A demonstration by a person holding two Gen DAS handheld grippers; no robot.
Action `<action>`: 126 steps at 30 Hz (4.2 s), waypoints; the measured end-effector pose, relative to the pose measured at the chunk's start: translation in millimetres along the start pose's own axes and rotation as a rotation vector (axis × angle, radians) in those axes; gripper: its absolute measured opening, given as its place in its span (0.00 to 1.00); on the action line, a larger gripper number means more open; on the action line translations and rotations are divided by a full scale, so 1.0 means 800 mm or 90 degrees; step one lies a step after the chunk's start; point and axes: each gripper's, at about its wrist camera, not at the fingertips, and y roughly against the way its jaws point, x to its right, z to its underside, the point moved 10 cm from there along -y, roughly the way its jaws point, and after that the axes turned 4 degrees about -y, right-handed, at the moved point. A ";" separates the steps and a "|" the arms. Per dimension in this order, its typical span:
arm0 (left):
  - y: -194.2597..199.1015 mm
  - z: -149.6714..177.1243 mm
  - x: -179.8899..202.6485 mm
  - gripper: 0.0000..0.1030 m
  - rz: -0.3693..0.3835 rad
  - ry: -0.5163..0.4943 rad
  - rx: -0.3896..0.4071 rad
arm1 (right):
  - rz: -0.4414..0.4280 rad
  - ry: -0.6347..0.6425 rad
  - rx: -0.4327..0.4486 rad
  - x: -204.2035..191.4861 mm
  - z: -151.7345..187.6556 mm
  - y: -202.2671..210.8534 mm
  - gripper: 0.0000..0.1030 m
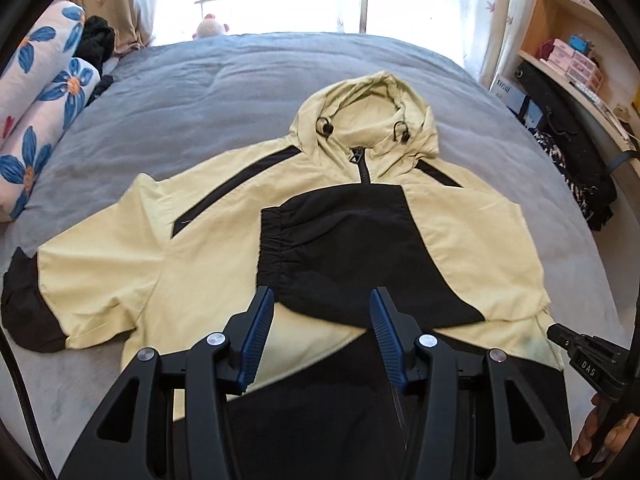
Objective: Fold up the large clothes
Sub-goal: 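Reach the left tool to the other black sleeve cuff and grasp it, then lay the second sleeve across the jacket body with the left tool and release, then grasp a black sleeve cuff with the right tool and lift it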
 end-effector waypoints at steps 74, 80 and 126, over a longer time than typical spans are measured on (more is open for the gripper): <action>0.058 0.000 -0.219 0.03 -0.073 -0.047 0.137 | -0.158 0.147 0.003 -0.326 0.045 0.006 0.10; -0.010 0.024 -0.088 0.03 -0.018 -0.099 0.059 | -0.119 0.098 0.002 -0.250 0.036 0.000 0.10; 0.039 0.193 -0.304 0.71 -0.114 0.147 -0.053 | -0.158 0.491 -0.021 -0.474 0.082 -0.063 0.36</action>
